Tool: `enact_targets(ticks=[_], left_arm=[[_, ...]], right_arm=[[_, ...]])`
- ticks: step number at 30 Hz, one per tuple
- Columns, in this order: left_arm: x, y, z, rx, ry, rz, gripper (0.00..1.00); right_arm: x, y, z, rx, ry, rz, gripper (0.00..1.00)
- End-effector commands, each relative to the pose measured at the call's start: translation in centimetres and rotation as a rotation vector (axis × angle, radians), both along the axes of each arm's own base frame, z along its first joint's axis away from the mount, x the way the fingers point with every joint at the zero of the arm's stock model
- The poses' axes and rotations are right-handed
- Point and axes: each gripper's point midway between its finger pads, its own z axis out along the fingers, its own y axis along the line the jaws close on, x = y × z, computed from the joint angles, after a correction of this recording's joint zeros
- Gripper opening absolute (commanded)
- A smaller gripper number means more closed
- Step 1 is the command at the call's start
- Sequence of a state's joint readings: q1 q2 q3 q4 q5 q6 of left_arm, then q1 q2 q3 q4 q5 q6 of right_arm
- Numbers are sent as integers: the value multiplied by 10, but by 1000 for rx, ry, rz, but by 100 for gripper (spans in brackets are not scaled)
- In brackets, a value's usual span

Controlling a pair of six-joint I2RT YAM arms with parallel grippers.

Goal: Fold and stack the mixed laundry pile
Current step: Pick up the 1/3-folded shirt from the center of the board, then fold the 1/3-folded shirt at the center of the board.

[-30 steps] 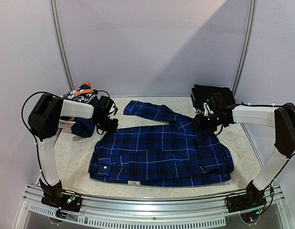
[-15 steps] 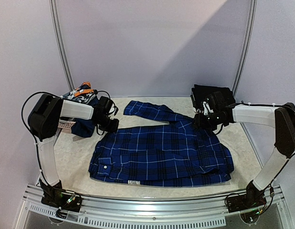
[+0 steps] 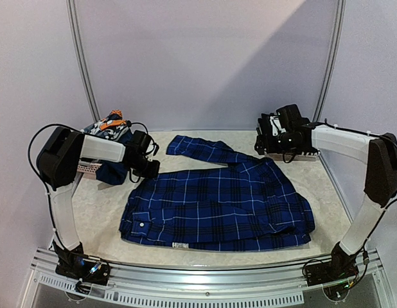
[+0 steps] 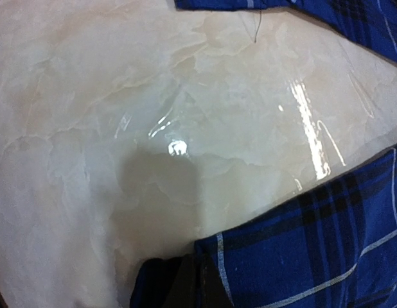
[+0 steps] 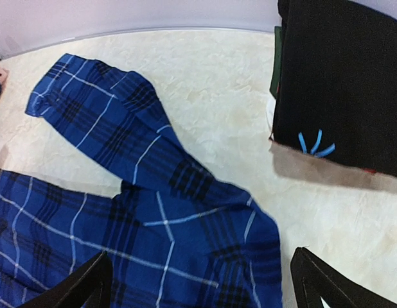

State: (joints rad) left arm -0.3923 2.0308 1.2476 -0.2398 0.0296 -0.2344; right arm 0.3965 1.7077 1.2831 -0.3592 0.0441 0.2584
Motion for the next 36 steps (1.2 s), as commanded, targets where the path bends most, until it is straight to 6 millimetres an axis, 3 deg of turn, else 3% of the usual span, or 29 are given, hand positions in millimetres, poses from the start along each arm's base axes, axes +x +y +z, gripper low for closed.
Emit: enact_targets(ticks=[1,4,8,11,18,25,36], left_arm=[[-13,5,-6,-4,33,-5,0],[-14,5,-6,-8,34,-4,0],[-15,7,-3,-3,29,-3,0],[-16,7,-2,-4,27,-2,0],[-16,7,-4,-4,28,-1,0],[-16,7,-5,-5,30,-3,0],[-16,6,-6,-7,32,-3,0]], right_arm=[[14,-8,-31,-142,76,53,98],[21,2,-52,-184,133,135,96],[34,-7,-73,-280,175,140,93],[43,-12,-77,-319,177,147,88],[44,-9,-81,-324,192,214,78],[46,-12,-102,-383,249,243,75],[53,-10,-113,-395,264,258,64]])
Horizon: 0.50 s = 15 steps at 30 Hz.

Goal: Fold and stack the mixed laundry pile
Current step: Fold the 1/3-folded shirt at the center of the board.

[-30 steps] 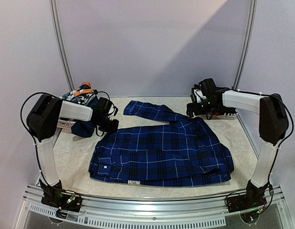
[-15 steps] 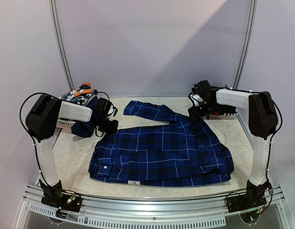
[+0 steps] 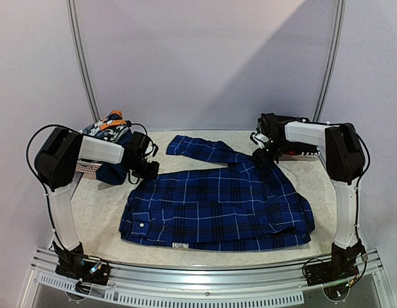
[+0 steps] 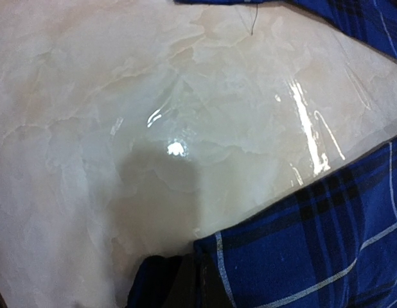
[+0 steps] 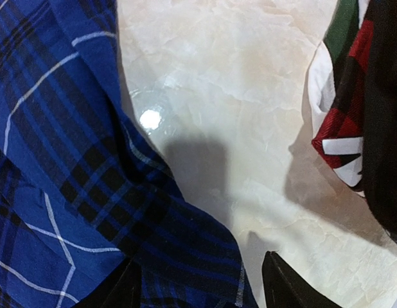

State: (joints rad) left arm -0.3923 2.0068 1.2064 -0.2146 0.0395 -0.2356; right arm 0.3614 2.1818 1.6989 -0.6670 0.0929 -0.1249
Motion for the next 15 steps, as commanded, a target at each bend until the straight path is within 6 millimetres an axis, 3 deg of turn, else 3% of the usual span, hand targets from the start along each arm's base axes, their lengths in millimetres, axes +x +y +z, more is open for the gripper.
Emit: enact_targets(ticks=[1,7,15], left_arm=[[-9,5,-6,4,34,0,0],[-9,5,-9,5,37,1,0],[-7,4,-9,1,33,4,0]], right_arm=[[9,0,-4,-16,-3,1,62],[17,0,-2,-16,-36,-11,47],[17,2,0,-2,-32,-11,13]])
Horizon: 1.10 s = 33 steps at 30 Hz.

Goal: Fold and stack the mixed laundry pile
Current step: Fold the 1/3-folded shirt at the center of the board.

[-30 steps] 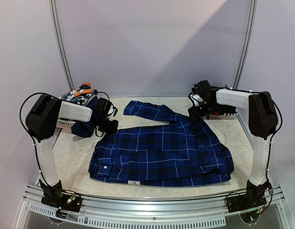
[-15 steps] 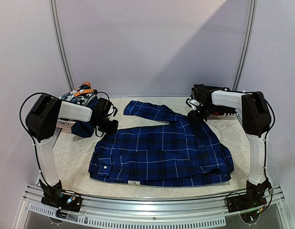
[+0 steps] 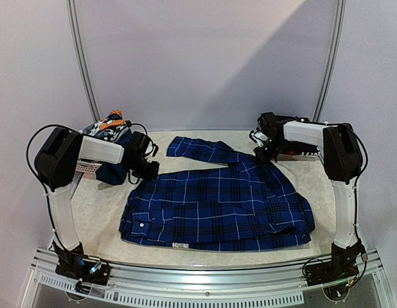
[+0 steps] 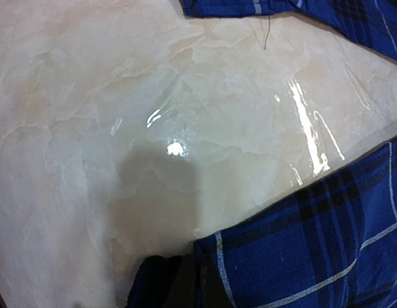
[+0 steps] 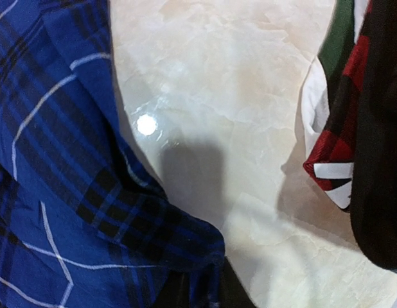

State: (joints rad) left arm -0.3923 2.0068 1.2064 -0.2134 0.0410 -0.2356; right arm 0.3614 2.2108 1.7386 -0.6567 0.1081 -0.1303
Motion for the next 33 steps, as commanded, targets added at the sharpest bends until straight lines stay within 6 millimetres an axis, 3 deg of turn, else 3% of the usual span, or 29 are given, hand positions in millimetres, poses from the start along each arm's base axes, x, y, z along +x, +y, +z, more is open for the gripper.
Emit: enact_targets(ticks=[1,7,21,33], left_arm=[[-7,5,-8,0,30,5,0],[-5,4,1,-15,3,11,0],[-11,4,29,-66,-69,26,0],[-17,7,51,-103,-146,36,0]], right_arm=[[4,1,0,11,-6,-10,11],[0,4,16,42,-38,-9,0],[-14,9,64,141,-160,-18,0],[-29,7,81,192,-200,-35,0]])
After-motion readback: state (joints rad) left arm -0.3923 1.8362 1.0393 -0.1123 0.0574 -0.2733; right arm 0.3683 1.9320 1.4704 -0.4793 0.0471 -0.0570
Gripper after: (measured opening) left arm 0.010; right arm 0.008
